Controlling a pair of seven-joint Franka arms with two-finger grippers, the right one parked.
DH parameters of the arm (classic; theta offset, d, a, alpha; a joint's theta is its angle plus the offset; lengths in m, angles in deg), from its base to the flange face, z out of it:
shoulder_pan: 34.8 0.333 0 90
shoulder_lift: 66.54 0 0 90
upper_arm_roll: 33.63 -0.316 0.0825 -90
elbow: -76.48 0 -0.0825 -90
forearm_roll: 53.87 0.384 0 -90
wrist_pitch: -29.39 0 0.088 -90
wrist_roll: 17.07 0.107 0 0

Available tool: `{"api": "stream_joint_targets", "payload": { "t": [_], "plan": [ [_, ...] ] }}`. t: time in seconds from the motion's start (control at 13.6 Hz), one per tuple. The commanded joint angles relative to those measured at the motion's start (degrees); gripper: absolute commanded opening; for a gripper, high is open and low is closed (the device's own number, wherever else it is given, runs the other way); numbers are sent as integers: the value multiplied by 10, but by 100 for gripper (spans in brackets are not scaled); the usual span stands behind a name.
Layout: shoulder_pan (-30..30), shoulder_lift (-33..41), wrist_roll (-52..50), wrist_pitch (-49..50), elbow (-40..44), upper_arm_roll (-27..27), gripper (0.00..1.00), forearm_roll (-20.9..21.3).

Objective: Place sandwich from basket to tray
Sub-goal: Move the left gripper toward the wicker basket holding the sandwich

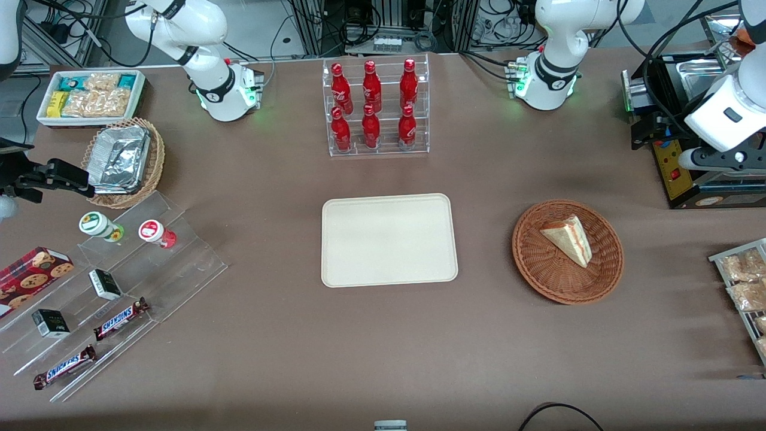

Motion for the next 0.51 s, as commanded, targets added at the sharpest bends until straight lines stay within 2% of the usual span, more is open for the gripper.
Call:
{"api": "stream_joint_targets", "payload": {
  "t": [0.0, 0.44],
  "plan": [
    [7, -3, 5, 14, 14, 5, 100, -6],
    [8, -21, 8, -6, -14, 5, 100, -8]
  ]
}}
